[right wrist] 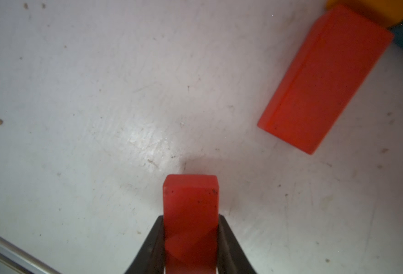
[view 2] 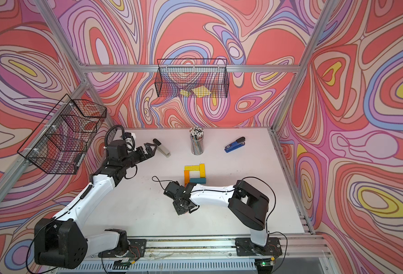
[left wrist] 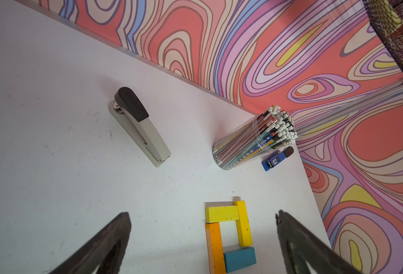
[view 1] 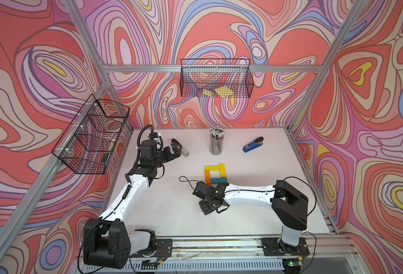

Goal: Assemble the letter p with building blocks
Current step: Pick up the building block from the center of the board, then assemble the building block at the center of the board.

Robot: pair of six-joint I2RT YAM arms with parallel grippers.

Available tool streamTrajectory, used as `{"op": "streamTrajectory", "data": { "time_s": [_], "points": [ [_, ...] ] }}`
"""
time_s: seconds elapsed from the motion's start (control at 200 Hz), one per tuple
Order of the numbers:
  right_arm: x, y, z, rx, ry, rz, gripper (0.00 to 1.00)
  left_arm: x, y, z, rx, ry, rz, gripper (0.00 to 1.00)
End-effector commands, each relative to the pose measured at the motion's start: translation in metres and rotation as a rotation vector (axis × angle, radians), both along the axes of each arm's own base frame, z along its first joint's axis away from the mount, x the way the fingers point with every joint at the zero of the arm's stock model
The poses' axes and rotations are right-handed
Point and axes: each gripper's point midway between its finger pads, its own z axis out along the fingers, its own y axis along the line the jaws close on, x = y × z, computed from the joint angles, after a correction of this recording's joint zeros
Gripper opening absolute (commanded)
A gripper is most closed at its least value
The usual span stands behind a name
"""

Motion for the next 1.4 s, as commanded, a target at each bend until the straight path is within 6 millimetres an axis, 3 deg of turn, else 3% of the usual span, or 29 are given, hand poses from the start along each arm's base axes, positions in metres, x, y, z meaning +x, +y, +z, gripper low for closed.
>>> {"op": "streamTrajectory", "data": {
  "time_s": [0.0,0.441,0.831,1.047,1.397],
  "points": [
    [-0.005,-0.01,0.001,-0.02,0.033,-0.196,0.31,0.011,-0.005,0.012,-0.019,-0.047,-0.034,0.99],
    [0.012,-0.014,-0.03,-0.099,0.011,-0.357,0.34,0.01,-0.011,0.013,-0.047,-0.055,-0.06,0.99],
    [0.025,-0.037,-0.031,-0.131,-0.035,-0.434,0.34,0.01,-0.012,0.012,-0.054,-0.055,-0.062,0.99],
    [0.041,-0.038,-0.025,-0.124,-0.062,-0.449,0.35,0.009,-0.012,0.012,-0.056,-0.053,-0.065,0.99],
    [0.046,-0.029,-0.028,-0.113,-0.054,-0.418,0.37,0.009,-0.012,0.012,-0.051,-0.054,-0.064,0.99]
  ]
}}
